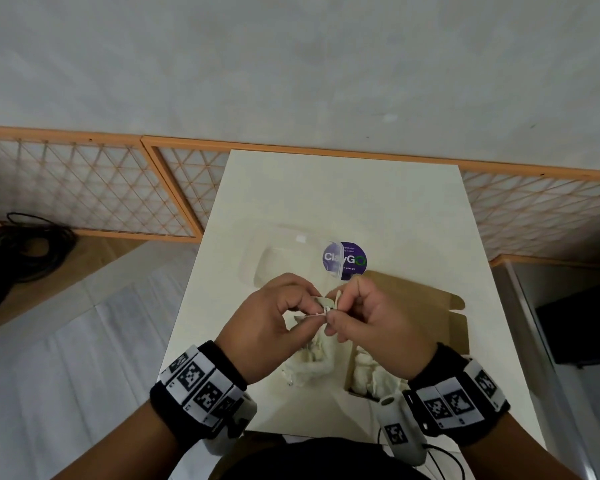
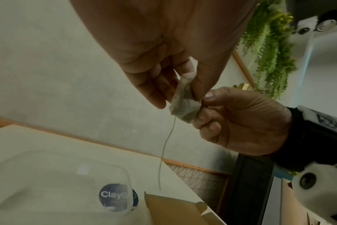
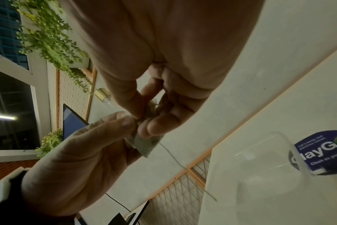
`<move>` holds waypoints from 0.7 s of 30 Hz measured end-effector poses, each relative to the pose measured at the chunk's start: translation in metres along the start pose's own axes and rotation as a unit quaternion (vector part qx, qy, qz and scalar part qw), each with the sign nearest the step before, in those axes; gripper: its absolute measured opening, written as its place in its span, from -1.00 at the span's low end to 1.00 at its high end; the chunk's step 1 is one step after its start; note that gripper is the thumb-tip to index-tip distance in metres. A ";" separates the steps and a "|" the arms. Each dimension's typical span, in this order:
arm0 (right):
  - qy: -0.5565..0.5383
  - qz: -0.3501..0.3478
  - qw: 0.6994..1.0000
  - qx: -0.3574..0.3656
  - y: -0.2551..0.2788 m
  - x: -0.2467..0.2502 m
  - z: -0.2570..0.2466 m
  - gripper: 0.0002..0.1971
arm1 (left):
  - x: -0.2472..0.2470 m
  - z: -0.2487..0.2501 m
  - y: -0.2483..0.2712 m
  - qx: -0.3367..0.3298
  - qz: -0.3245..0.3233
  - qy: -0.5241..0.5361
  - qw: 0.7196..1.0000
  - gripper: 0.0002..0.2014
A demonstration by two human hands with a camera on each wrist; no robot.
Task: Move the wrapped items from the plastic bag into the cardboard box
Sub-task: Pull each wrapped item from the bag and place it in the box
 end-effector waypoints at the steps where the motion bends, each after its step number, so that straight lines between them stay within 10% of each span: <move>1: -0.005 0.000 1.000 0.006 0.000 0.000 -0.001 -0.79 | 0.000 0.000 -0.001 -0.013 0.008 -0.012 1.000 -0.92; 21: -0.028 0.065 0.997 0.030 0.001 0.016 -0.003 -0.78 | -0.003 -0.014 0.005 0.161 -0.023 0.245 0.956 -0.83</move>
Point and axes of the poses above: each hand's wrist, its own y-axis away from the middle knuckle, its own x-axis out of the back of the hand, z = x × y, the point moved 2 cm from there along -y, towards the middle knuckle, and after that the axes turned 1 degree about -z, right-handed, at the moved point
